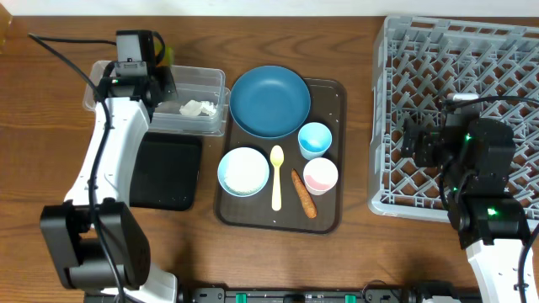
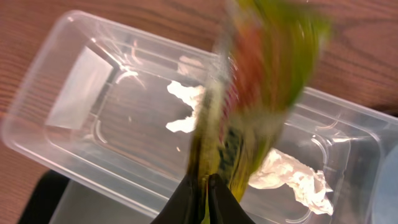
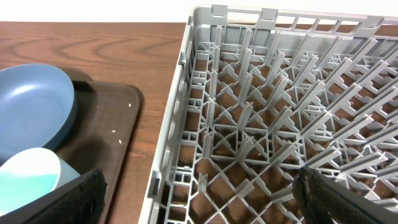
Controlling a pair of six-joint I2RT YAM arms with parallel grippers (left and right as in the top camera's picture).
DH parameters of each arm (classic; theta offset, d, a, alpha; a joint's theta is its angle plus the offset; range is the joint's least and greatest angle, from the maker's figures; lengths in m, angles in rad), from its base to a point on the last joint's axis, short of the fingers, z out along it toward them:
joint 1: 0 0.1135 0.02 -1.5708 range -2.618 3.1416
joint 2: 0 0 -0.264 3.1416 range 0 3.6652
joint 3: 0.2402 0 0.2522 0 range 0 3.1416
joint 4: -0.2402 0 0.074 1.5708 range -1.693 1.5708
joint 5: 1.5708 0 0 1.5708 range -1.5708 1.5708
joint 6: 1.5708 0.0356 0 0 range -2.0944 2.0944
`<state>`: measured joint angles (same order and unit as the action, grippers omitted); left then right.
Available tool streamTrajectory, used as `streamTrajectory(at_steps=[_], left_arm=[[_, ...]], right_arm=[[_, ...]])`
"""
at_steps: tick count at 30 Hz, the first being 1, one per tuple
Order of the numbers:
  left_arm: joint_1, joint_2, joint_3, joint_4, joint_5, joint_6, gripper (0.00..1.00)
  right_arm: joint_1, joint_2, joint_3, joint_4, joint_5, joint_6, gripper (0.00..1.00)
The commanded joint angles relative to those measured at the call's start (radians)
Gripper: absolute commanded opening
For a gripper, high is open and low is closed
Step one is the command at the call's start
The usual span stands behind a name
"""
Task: Sort waste into correct bins and load items into the dishwasher rack
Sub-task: 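Move wrapper with left gripper and release into clear bin, then reach left gripper to light-blue cup and lift it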
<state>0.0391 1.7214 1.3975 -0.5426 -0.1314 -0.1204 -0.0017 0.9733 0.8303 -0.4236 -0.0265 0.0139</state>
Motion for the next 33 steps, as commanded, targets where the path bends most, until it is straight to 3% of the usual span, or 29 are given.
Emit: streamTrajectory(at_steps=[1, 2, 4, 5, 14, 22, 33], left_arm=[[0.0, 0.034, 0.0, -0.003, -0.008, -0.024, 0.13], [0.0, 0.037, 0.0, -0.003, -0.008, -0.024, 0.17], [0.0, 0.037, 0.0, -0.002, -0.008, -0.024, 0.36], [0.0, 0.033, 0.0, 0.001, -0.008, -0.024, 0.38], [-0.084, -0.051, 0.002, 0.025, 0.113, 0.048, 0.45], [-0.259, -0.054, 0.001, 0.031, 0.436, 0.048, 0.54], [-0.465, 0.075, 0.0, -0.003, 0.438, -0.018, 0.54]], right_arm=[[0.007, 0.0, 0.023, 0.0, -0.005, -0.008, 0.95], [0.007, 0.0, 0.023, 0.0, -0.004, -0.008, 0.95], [0.007, 0.0, 0.023, 0.0, -0.004, -0.008, 0.96], [0.007, 0.0, 0.023, 0.0, -0.004, -0.008, 0.96], [0.007, 0.0, 0.023, -0.001, -0.005, -0.008, 0.96], [0.008, 0.0, 0.023, -0.007, -0.004, -0.008, 0.95], [0.009, 0.013, 0.023, -0.019, -0.005, -0.008, 0.94]])
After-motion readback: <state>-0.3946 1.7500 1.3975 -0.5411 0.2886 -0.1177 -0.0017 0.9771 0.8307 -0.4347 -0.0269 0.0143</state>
